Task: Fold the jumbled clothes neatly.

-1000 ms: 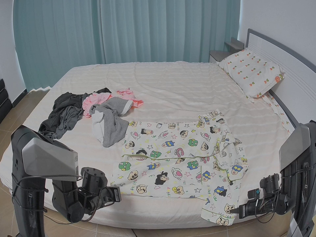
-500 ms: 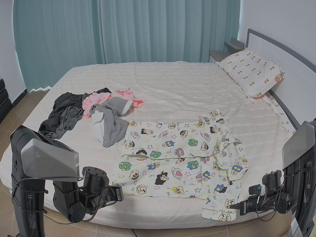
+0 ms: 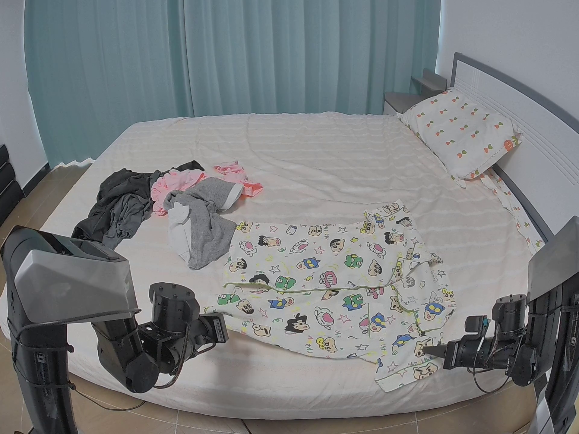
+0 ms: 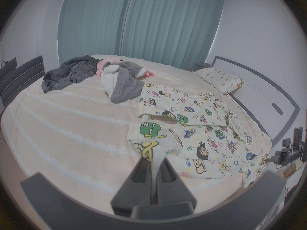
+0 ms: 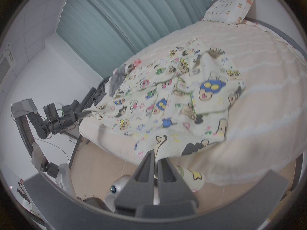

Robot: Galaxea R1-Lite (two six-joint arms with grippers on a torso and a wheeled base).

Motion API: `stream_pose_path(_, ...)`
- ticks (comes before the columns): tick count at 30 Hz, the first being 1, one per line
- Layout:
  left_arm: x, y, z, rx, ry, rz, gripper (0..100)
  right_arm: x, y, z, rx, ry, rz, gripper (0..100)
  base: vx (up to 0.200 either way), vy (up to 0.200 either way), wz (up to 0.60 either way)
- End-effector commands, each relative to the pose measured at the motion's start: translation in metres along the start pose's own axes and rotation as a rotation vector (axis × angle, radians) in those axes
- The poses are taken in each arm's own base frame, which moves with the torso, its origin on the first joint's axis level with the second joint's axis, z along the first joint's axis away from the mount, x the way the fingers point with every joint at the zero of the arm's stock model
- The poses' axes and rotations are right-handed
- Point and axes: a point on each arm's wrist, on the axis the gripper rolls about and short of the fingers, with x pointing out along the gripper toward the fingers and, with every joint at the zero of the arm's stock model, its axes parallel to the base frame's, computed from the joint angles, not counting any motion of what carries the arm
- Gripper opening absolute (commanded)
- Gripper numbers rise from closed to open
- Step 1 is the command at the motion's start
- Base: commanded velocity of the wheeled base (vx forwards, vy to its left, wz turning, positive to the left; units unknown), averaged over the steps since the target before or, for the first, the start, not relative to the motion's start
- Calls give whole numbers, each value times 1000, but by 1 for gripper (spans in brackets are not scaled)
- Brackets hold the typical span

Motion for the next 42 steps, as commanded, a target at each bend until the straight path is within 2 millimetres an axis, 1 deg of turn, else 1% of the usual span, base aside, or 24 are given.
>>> stream_pose_path(1,4,-5,19,-18,-49,0,0,1,4,22,-48,-105,24,0,0,0,0)
stream_pose_path(8,6,-12,33,-12,-11,16,0,11,-2,44,-86,-202,24,0,0,0,0)
stream_pose_path(10,4,-14,42,-20,5,22,0,12,-5,53,-96,-238,20,0,0,0,0)
stream_pose_path(12,0,-16,46,-26,28,31,0,13,-7,57,-99,-256,18,0,0,0,0)
stream_pose_path(17,-12,-24,61,-35,99,52,0,11,-10,70,-117,-309,12,0,0,0,0)
stream_pose_path(18,-12,-24,63,-39,104,55,0,10,-10,71,-118,-315,12,0,0,0,0)
stream_pose_path(19,-13,-26,68,-56,113,61,0,10,-10,74,-123,-326,13,0,0,0,0)
stream_pose_path(22,-14,-28,74,-84,143,78,0,5,-8,78,-131,-347,13,0,0,0,0)
stream_pose_path(29,-14,-27,70,-83,211,113,0,-10,-4,90,-140,-383,4,0,0,0,0)
stream_pose_path(32,-15,-25,66,-74,247,130,0,-14,-3,91,-136,-380,1,0,0,0,0)
stream_pose_path(42,-25,-26,46,-57,398,182,0,-28,-5,85,-115,-376,-20,0,0,0,0)
